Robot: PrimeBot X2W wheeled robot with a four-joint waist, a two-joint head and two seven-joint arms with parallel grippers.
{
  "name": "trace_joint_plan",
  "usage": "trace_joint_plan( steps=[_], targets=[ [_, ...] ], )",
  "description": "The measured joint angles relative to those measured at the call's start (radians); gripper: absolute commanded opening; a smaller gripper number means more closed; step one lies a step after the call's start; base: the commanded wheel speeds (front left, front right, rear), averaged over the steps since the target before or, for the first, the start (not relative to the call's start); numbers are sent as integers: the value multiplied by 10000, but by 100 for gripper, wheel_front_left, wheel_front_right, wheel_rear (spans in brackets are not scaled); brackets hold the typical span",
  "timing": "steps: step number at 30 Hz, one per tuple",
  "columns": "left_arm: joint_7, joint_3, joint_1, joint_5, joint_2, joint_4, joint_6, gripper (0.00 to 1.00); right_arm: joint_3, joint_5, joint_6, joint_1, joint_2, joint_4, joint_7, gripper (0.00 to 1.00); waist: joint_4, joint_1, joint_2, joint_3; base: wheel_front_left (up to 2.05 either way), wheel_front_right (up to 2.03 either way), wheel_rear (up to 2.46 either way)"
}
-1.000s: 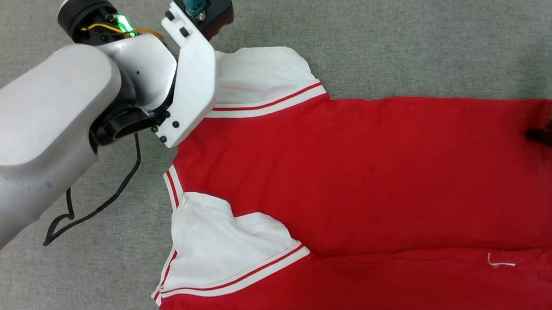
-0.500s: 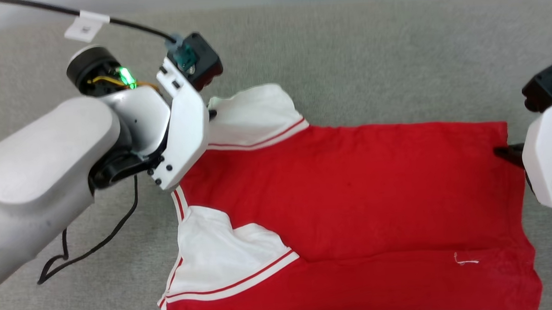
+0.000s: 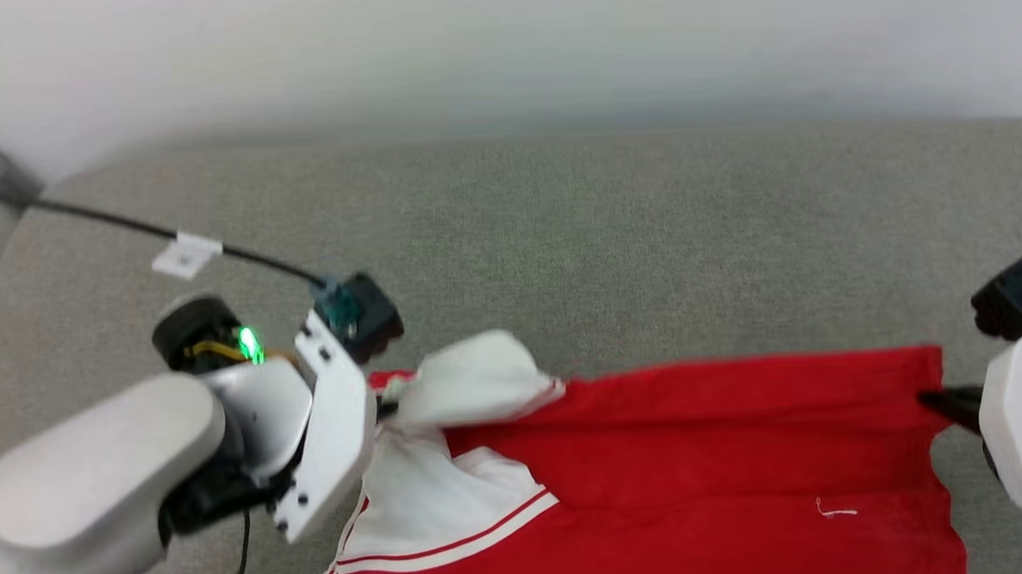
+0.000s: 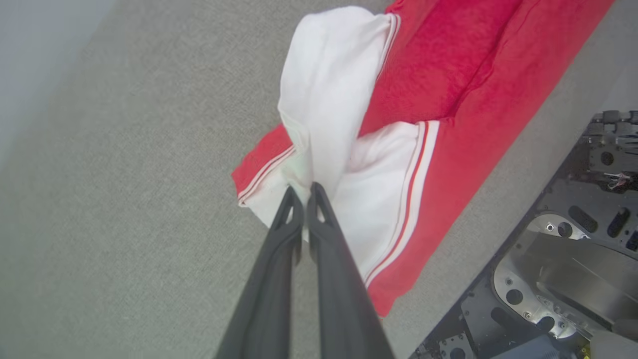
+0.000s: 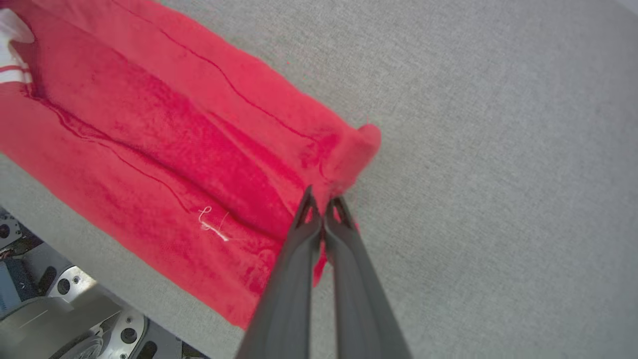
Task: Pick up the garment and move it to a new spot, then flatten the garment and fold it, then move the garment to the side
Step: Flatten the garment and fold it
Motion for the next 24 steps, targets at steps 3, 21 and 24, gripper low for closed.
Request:
trace_joint_plan(
  steps=[3, 21, 24],
  targets=[
    [6, -10, 859, -29, 217, -330, 186, 0, 82, 84, 0, 620, -113, -119, -173, 0, 44, -1, 0, -229, 0, 0, 0],
    [-1156, 59, 3443, 433, -276, 706, 566, 100, 17, -487, 0, 2398, 658, 865, -1526, 100, 76, 0, 0, 25, 0, 0, 0],
    [-1894, 332, 3452, 510, -364, 696, 658, 100, -228, -491, 0, 2412, 637, 779, -1975, 100, 107, 0, 0, -173, 0, 0, 0]
  ],
)
